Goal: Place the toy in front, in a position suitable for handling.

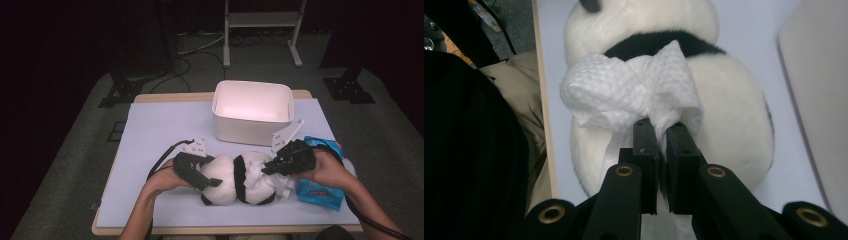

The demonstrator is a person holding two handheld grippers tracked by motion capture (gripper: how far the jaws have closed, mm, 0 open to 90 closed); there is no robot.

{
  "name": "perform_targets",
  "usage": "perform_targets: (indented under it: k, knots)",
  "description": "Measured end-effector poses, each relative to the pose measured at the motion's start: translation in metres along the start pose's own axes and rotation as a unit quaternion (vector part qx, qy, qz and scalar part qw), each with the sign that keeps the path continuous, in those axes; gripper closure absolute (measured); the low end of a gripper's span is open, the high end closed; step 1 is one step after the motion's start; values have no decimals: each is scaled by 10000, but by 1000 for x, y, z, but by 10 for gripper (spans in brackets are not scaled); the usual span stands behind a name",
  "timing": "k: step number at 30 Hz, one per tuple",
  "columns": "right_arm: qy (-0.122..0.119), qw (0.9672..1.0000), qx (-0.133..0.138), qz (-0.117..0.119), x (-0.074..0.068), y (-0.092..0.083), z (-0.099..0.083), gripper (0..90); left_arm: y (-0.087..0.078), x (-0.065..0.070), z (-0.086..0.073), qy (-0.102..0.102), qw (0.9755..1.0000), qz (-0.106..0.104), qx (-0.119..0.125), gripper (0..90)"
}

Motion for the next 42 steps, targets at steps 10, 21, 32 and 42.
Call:
perform_targets:
  k: [10, 21, 32, 42]
  knots:
    - [-96, 9999, -118, 60, 17, 12, 30, 844, -2, 5, -3, 89, 9999, 47, -29, 157]
    - [186, 9998, 7, -38, 31, 1, 16, 843, -4, 8, -4, 147, 9999, 41, -34, 157]
    - [390, 9991, 118, -77, 30, -10, -4, 844, -5, 9, -5, 171, 9998, 14, -60, 157]
    - [538, 9985, 112, -56, 28, -14, -20, 843, -6, 10, -5, 181, 9998, -13, -64, 157]
Point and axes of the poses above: each handheld gripper's, and its own axes: y roughly forward along the jaws, z roughly out of its top, x roughly to its right, the point moved 4 cm from there along y, roughly forward along the jaws, and after that the axes turned 10 degrees about z, right-handed, at the moved point
